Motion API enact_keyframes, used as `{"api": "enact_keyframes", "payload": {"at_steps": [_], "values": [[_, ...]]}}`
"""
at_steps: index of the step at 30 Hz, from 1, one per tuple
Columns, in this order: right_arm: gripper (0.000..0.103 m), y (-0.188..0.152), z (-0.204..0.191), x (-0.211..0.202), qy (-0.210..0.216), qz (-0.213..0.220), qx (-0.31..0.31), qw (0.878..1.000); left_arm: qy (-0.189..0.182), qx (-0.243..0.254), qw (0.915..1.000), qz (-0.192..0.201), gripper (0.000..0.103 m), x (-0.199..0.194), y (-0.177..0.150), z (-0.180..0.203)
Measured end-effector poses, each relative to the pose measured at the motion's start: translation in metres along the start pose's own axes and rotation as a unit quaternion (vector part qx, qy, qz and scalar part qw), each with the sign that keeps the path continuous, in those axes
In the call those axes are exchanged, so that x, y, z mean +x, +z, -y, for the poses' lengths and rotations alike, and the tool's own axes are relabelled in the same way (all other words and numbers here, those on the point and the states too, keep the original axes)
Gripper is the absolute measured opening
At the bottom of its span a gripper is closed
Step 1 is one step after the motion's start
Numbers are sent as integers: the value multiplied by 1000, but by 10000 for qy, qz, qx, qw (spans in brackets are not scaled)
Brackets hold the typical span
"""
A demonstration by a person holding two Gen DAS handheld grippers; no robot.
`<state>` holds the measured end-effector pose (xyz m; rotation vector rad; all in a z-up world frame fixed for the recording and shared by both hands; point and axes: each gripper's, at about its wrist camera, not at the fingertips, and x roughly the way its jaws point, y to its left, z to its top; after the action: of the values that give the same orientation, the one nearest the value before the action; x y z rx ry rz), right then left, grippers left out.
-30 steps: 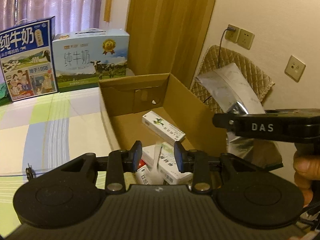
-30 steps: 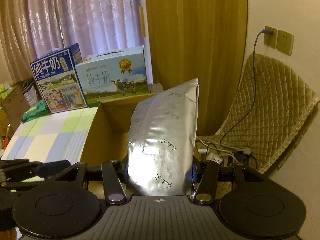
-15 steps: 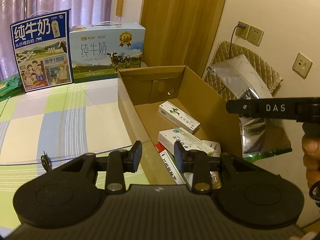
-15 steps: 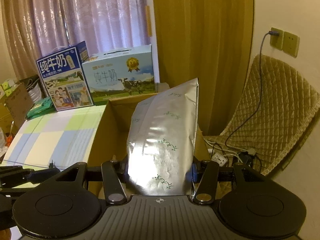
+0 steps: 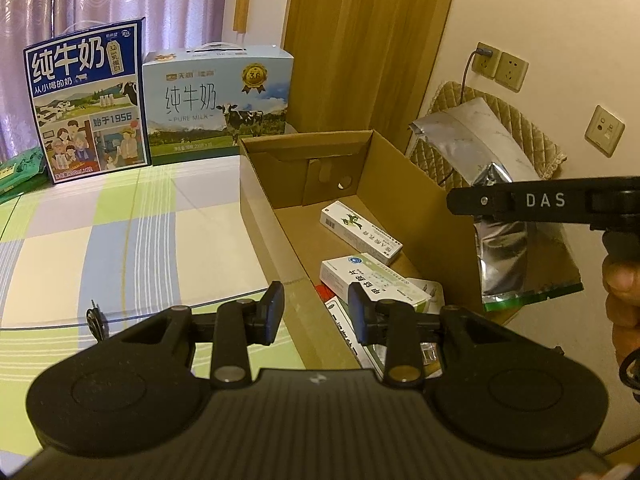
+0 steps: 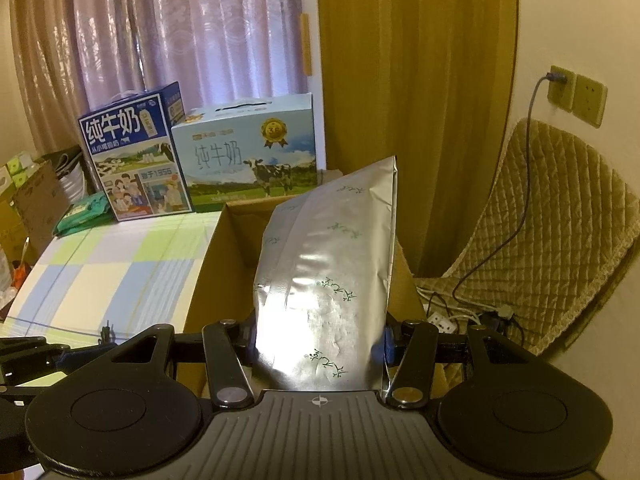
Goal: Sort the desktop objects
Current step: 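Open both tools over the box to drop the spoon and foil bag, then move both tools back over the clear tray and black cable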
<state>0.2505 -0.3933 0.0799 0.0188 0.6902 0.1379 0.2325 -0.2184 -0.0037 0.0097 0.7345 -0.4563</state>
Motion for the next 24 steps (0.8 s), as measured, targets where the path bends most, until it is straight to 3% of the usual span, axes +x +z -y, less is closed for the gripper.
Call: {"api": "enact_keyframes", "payload": {"at_steps": [3, 9, 24], "values": [[50, 2, -1, 2, 1, 10, -3, 10000, 14, -38, 10000, 19, 33, 0, 1, -2], [69, 6, 0, 1, 154, 132, 150, 9997, 90, -147, 9998, 46, 38, -2, -1, -12], [72, -5, 7, -27, 115, 284, 262, 9992, 190, -236, 9995, 55, 45, -23, -13, -22]]}}
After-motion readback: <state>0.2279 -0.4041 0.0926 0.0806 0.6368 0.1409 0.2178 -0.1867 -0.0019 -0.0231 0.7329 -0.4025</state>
